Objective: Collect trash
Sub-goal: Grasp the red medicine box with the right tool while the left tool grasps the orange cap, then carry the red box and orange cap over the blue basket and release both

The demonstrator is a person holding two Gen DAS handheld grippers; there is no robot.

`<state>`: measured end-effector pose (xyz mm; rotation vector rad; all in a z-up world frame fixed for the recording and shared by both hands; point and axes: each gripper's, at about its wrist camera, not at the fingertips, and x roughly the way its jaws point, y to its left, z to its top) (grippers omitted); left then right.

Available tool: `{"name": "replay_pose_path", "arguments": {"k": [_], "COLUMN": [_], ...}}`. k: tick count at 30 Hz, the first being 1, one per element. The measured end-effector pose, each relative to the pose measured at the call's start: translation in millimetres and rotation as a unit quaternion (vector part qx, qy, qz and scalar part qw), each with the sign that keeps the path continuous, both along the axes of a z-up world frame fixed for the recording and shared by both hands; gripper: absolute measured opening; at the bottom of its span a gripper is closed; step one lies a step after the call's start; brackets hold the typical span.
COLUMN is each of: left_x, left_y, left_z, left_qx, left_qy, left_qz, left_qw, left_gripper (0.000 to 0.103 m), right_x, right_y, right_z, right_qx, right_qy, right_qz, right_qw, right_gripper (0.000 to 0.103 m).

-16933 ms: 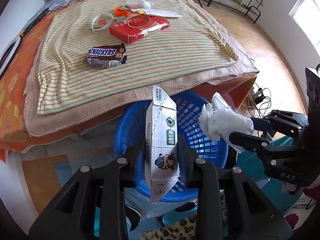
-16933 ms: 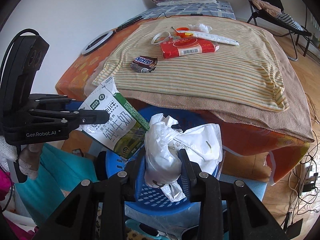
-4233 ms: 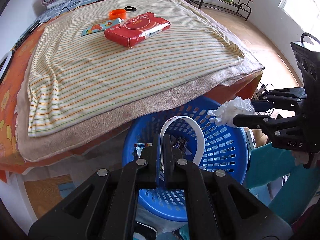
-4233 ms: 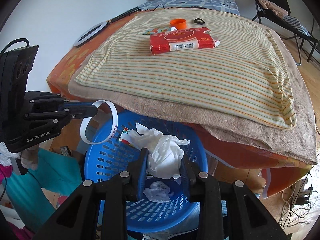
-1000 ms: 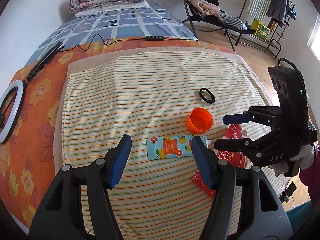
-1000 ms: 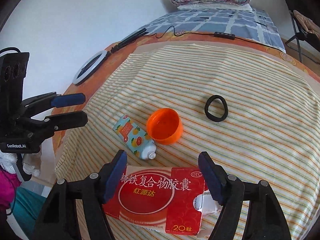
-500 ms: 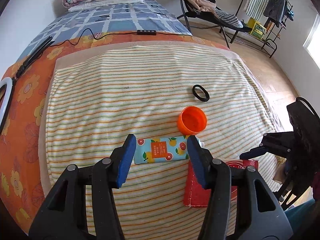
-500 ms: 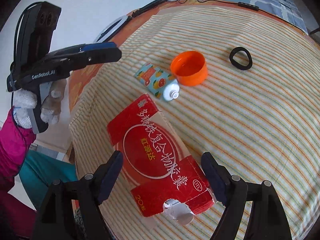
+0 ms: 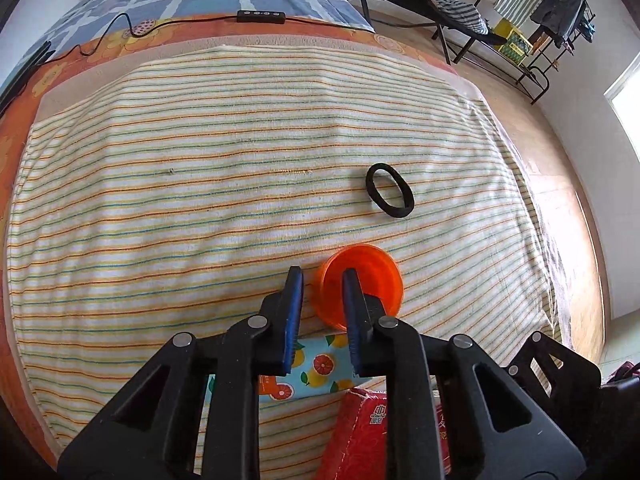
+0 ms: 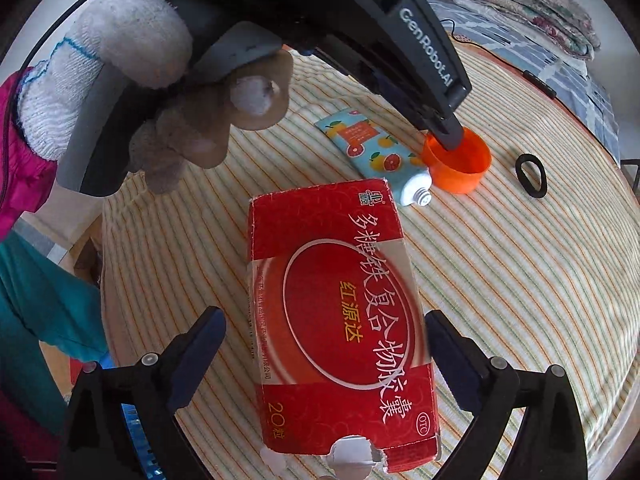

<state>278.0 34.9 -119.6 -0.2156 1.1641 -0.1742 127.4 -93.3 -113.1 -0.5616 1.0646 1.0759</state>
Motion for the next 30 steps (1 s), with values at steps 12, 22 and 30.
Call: {"name": "replay_pose_path", "arguments": {"k": [12,22,30], "left_x": [-6,-31,-68], "left_y": [14,38,35], "left_z": [0,21,48], "left_qx": [0.01,0.018,0.026], "left_qy": [-0.017,-0.035,-0.052], "left_qz": [0.036,0.064,0.054], "left_qw": [0.9992,0.9972,0.9968], "left_gripper": [0.004,0.004,0.004], "right_x": [-20,-10,-21], "right_y": [-9,-43,-61], "right_z": [-5,9,30], "right_qx": [-0.014,-0.002,-0.01], "right_qy": [-0.037,-0.038,-0.066], "right_qz": [-0.027,-0.102,-0.142], "right_qw": [0.999,0.994,0.988], "right_gripper": [0.088,0.087,0.087]}}
